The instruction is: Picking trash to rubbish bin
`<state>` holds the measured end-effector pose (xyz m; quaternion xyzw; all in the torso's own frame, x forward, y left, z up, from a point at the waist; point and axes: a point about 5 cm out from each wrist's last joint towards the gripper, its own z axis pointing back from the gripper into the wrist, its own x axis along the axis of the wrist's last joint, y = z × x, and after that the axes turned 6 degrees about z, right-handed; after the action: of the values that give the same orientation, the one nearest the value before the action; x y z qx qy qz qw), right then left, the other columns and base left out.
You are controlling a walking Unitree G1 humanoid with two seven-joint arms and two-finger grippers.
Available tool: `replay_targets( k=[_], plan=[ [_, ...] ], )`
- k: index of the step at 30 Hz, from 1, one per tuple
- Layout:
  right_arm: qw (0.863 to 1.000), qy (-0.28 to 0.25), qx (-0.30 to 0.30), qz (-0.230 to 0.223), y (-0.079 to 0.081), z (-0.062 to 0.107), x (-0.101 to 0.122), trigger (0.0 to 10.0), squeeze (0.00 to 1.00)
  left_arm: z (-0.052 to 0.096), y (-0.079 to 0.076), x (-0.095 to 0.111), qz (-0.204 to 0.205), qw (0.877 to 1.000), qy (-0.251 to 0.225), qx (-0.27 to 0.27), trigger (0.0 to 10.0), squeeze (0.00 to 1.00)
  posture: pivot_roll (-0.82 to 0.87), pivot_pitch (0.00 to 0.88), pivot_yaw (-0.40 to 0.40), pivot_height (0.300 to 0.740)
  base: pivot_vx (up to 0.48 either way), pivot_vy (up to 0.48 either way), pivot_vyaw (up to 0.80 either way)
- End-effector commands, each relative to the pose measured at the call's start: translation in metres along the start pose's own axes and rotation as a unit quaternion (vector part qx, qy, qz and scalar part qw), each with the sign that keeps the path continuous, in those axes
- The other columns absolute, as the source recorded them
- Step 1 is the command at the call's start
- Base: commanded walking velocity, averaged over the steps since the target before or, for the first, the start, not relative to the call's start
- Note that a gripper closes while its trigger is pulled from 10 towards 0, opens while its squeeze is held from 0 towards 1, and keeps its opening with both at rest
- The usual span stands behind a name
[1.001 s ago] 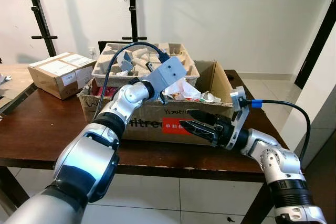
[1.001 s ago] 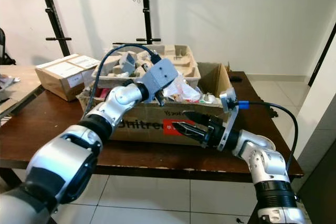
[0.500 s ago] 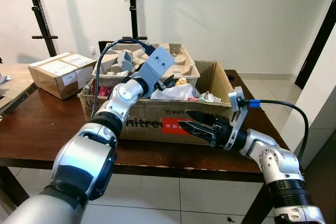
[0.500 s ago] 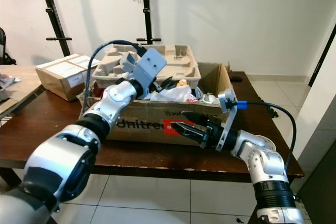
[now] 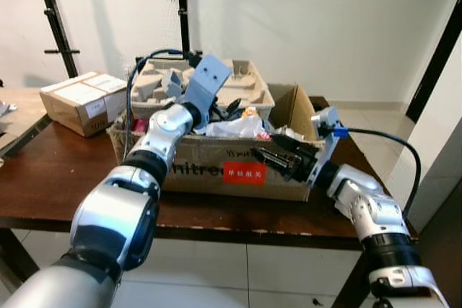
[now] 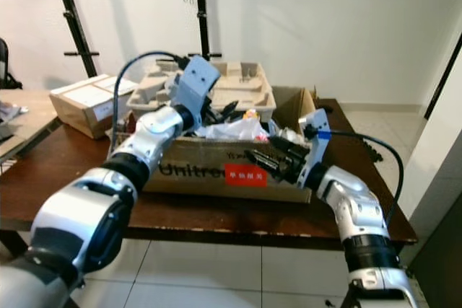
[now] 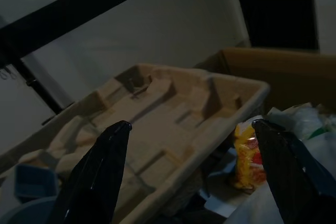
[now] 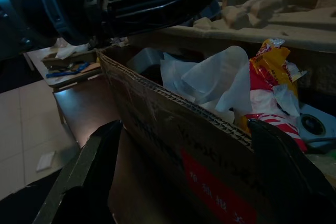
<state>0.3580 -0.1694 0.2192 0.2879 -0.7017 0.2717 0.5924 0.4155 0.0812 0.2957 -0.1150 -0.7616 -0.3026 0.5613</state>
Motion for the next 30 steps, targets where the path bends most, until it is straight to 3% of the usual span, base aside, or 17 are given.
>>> replay_targets(
  k=[1,3,5,6,8,9,10,11,12,13,15,17,22,25,27,28,30],
  plan=[
    [1.000,-0.002,-0.009,0.003,-0.003,-0.001,0.001,10.0,0.00,-0.002,0.002,0.009,0.014,1.000,-0.012,-0.013,10.0,0.00,0.01,0.004,0.019,0.740,0.000,0.000,0.00],
    [1.000,-0.002,-0.014,0.004,-0.004,-0.001,0.001,10.0,0.00,-0.002,0.001,0.012,0.024,0.999,-0.022,-0.027,10.0,0.00,0.01,0.005,0.019,0.740,0.000,0.000,0.00],
    [1.000,-0.003,-0.027,0.007,-0.006,-0.001,0.000,10.0,0.00,-0.002,0.010,0.027,0.078,0.995,-0.058,-0.033,10.0,0.00,0.01,0.006,0.024,0.740,0.000,0.000,0.00],
    [1.000,-0.003,-0.027,0.007,-0.006,-0.001,0.000,10.0,0.00,-0.002,0.010,0.027,0.078,0.995,-0.058,-0.033,10.0,0.00,0.01,0.006,0.024,0.740,0.000,0.000,0.00],
    [0.999,-0.005,-0.031,0.010,-0.008,-0.001,-0.001,10.0,0.00,0.000,0.021,0.044,0.160,0.980,-0.108,-0.047,10.0,0.00,0.01,0.006,0.025,0.740,0.000,0.000,0.00],
    [0.999,-0.005,-0.031,0.010,-0.008,-0.001,-0.001,10.0,0.00,0.000,0.021,0.044,0.160,0.980,-0.108,-0.047,10.0,0.00,0.01,0.006,0.025,0.740,0.000,0.000,0.00],
    [1.000,-0.004,-0.029,0.010,-0.007,-0.001,-0.001,10.0,0.00,0.001,0.023,0.050,0.193,0.971,-0.126,-0.063,10.0,0.00,0.01,0.008,0.027,0.740,0.000,0.000,0.00],
    [1.000,0.000,-0.014,0.004,-0.005,0.001,-0.003,10.0,0.00,0.003,0.022,0.053,0.217,0.960,-0.133,-0.114,10.0,0.00,0.01,0.008,0.027,0.740,0.000,0.000,0.00],
    [1.000,0.000,-0.014,0.004,-0.005,0.001,-0.003,10.0,0.00,0.003,0.022,0.053,0.217,0.960,-0.133,-0.114,10.0,0.00,0.01,0.008,0.027,0.740,0.000,0.000,0.00],
    [1.000,0.005,0.008,-0.008,-0.002,0.003,-0.006,10.0,0.00,0.006,0.019,0.052,0.233,0.948,-0.131,-0.171,10.0,0.00,0.01,0.008,0.027,0.740,0.000,0.000,0.00],
    [0.996,0.021,0.074,-0.038,0.009,0.014,-0.012,10.0,0.00,0.022,0.011,0.039,0.247,0.914,-0.112,-0.301,10.0,0.00,0.02,0.010,0.018,0.740,0.000,0.000,0.00],
    [0.993,0.025,0.096,-0.062,0.010,0.023,-0.016,10.0,0.00,0.035,0.009,0.026,0.262,0.893,-0.105,-0.350,10.0,0.00,0.02,0.014,0.015,0.740,0.000,0.000,0.00],
    [0.985,0.035,0.134,-0.100,0.012,0.036,-0.019,10.0,0.00,0.056,0.000,-0.002,0.261,0.880,-0.046,-0.395,10.0,0.00,0.02,0.018,0.011,0.740,0.000,0.000,0.00],
    [0.979,0.057,0.157,-0.115,0.014,0.044,-0.025,10.0,0.00,0.069,-0.016,-0.020,0.259,0.873,0.010,-0.413,10.0,0.00,0.02,0.021,0.002,0.740,0.000,0.000,0.00],
    [0.977,0.080,0.163,-0.114,0.016,0.047,-0.031,10.0,0.00,0.073,-0.022,-0.027,0.260,0.871,0.029,-0.416,10.0,0.00,0.02,0.023,0.002,0.740,0.000,0.000,0.00],
    [0.965,0.150,0.185,-0.110,0.023,0.053,-0.051,10.0,0.00,0.083,-0.039,-0.044,0.262,0.861,0.077,-0.430,10.0,0.00,0.02,0.022,0.002,0.740,0.000,0.000,0.00],
    [0.959,0.171,0.195,-0.117,0.027,0.056,-0.059,10.0,0.00,0.087,-0.046,-0.052,0.263,0.856,0.098,-0.434,10.0,0.00,0.02,0.023,0.002,0.740,0.000,0.000,0.00]
  ],
)
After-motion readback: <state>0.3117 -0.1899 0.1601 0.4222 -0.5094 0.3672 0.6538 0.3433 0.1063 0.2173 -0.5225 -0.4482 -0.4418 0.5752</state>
